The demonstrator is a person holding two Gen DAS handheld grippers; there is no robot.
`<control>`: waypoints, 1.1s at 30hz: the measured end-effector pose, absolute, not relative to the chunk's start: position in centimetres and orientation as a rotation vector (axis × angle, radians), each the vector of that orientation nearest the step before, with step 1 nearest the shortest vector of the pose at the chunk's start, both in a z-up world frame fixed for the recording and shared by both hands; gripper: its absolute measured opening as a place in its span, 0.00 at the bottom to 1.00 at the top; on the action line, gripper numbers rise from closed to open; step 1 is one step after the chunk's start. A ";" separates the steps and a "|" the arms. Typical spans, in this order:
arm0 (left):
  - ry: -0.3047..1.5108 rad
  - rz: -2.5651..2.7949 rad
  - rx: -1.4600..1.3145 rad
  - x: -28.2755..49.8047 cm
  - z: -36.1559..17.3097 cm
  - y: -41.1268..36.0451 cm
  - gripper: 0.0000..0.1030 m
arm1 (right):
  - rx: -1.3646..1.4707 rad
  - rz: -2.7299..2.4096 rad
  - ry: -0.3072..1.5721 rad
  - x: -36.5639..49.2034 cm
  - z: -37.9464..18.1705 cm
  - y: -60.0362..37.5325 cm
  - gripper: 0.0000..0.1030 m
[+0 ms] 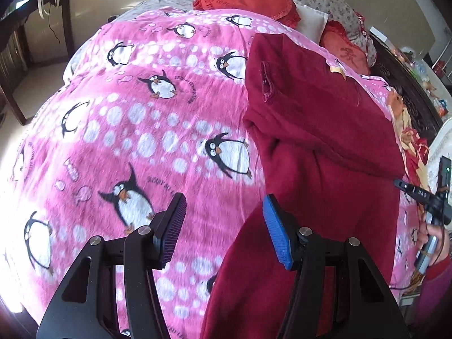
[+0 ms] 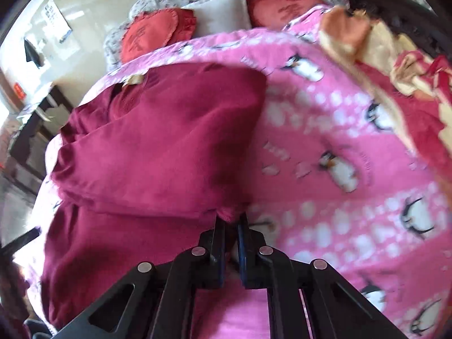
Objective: Fold small clothes
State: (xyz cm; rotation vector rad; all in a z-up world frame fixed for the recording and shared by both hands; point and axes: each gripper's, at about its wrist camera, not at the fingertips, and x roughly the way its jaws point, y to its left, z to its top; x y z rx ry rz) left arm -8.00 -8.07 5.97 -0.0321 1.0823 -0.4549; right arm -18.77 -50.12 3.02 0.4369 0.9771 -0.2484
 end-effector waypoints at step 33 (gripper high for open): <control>1.290 -0.579 -0.120 -16.9 3.0 -3.1 0.55 | 0.801 0.282 1.107 -35.5 -0.4 -36.6 0.12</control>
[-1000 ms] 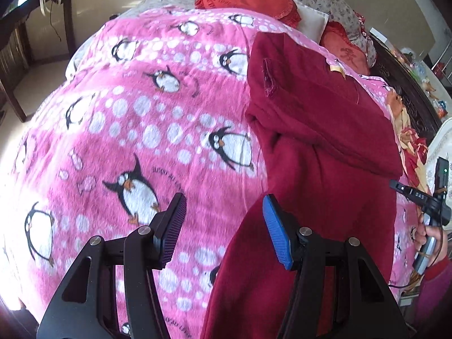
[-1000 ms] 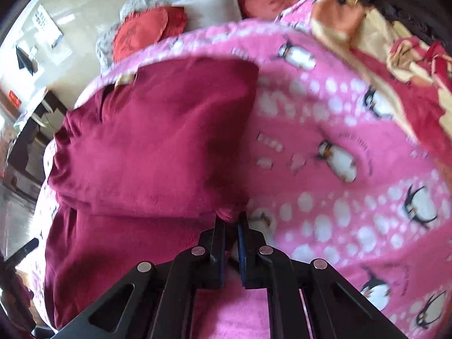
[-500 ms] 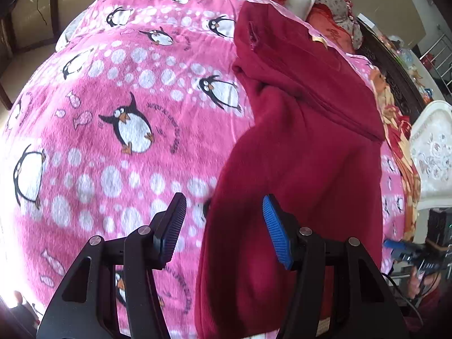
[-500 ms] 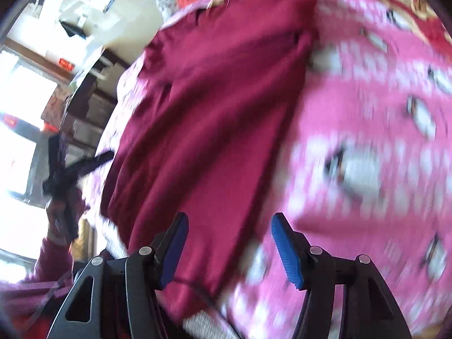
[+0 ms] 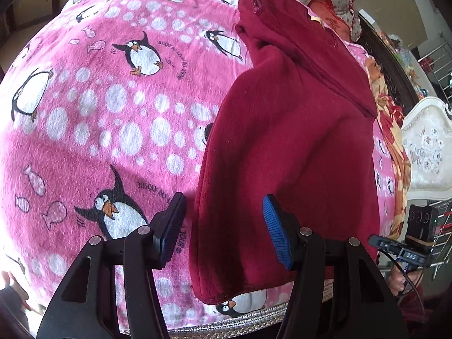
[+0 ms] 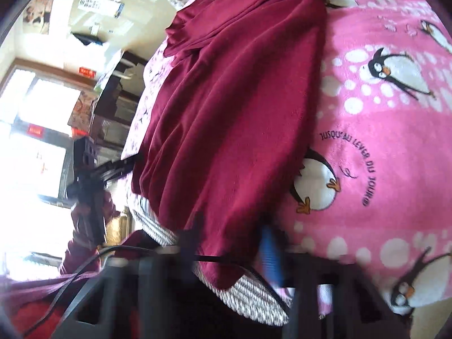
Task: Fold small clothes
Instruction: 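Grasp the hem edge with the left tool while the right tool holds the hem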
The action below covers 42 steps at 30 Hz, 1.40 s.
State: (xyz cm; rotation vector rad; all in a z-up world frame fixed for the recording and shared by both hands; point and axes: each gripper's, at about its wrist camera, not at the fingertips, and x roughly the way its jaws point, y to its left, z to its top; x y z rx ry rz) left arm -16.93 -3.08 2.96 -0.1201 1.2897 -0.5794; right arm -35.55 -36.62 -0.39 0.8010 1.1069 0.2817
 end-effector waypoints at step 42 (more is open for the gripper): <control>1.285 -0.514 0.106 -22.0 2.4 -6.1 0.56 | 0.664 0.290 1.132 -35.8 0.9 -38.2 0.36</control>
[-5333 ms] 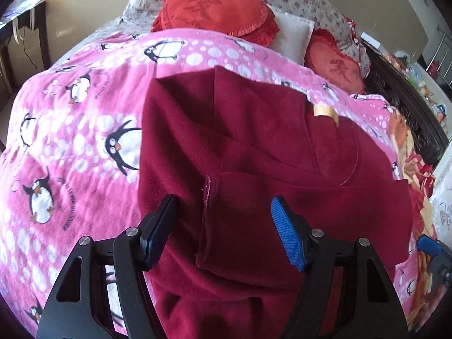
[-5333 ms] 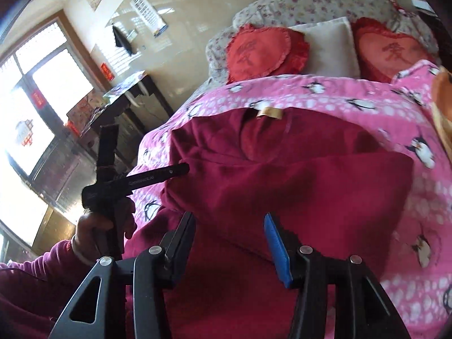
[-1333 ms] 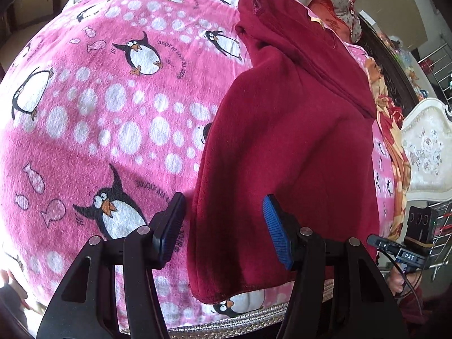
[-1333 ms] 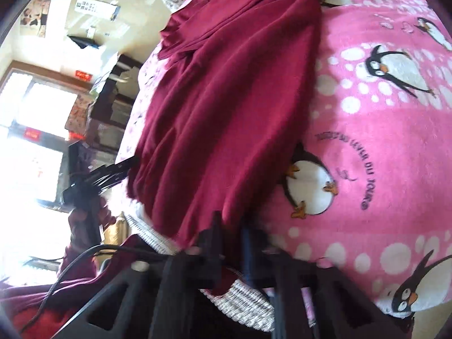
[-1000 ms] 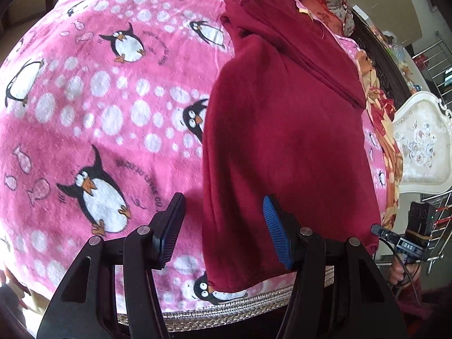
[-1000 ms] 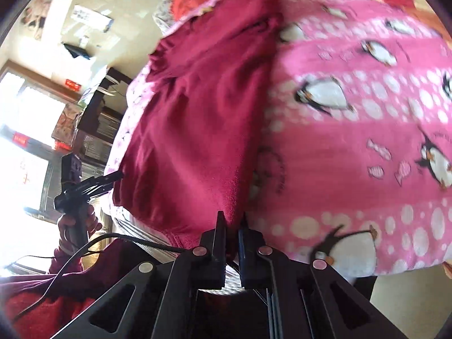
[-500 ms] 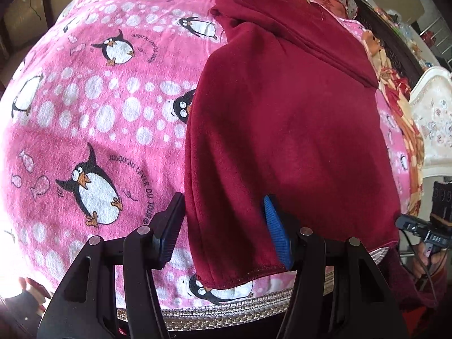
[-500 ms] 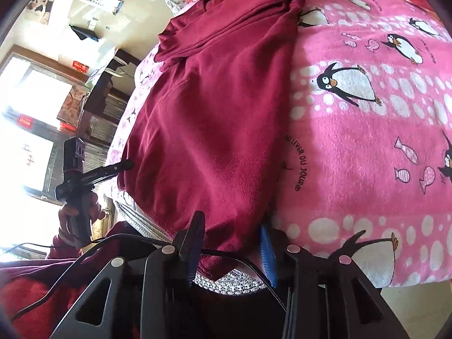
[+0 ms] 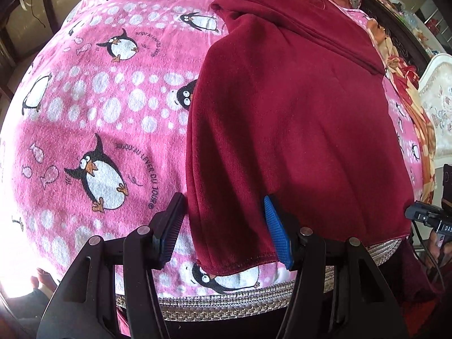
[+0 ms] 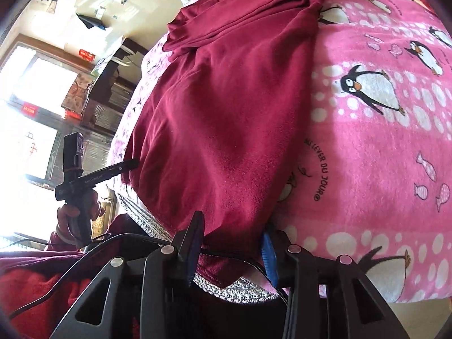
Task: Fold small clothes
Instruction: 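Grasp the hem edge with the left tool while the right tool holds the hem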
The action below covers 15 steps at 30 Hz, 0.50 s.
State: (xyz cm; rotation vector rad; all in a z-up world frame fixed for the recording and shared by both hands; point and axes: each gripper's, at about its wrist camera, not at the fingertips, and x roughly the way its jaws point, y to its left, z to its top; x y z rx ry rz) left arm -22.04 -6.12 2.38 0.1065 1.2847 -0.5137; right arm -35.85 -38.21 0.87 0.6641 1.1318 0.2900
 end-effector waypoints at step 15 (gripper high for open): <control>1.313 -0.564 -0.037 -20.6 2.5 -5.3 0.08 | 0.633 0.344 1.063 -35.2 2.0 -38.0 0.15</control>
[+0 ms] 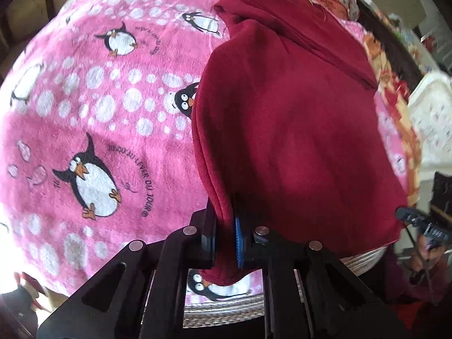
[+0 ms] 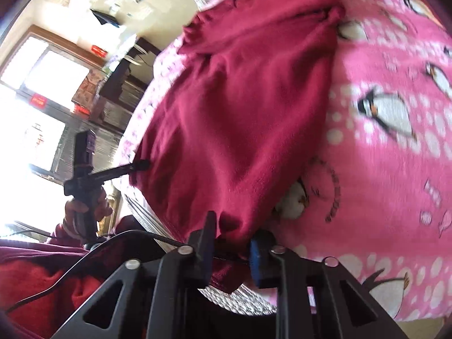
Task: Fold small clothes
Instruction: 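Grasp the hem edge with the left tool while the right tool holds the hem, then lift the hem with both tools and fold it over toward the collar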
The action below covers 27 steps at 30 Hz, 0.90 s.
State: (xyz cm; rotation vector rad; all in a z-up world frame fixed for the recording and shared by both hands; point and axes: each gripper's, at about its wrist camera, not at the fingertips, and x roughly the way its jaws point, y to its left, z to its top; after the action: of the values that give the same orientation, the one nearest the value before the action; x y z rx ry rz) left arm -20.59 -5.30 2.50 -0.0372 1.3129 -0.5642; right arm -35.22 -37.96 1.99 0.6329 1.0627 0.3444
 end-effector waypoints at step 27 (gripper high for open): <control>0.931 -0.646 -0.079 1.3 13.8 -19.0 0.06 | 0.658 0.134 0.643 -17.3 11.6 -52.6 0.07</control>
State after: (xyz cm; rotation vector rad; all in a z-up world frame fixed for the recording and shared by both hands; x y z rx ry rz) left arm 1.32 -19.03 13.77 -0.0791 0.9313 -0.6455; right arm -17.29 -52.64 11.55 0.6579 0.6427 0.1344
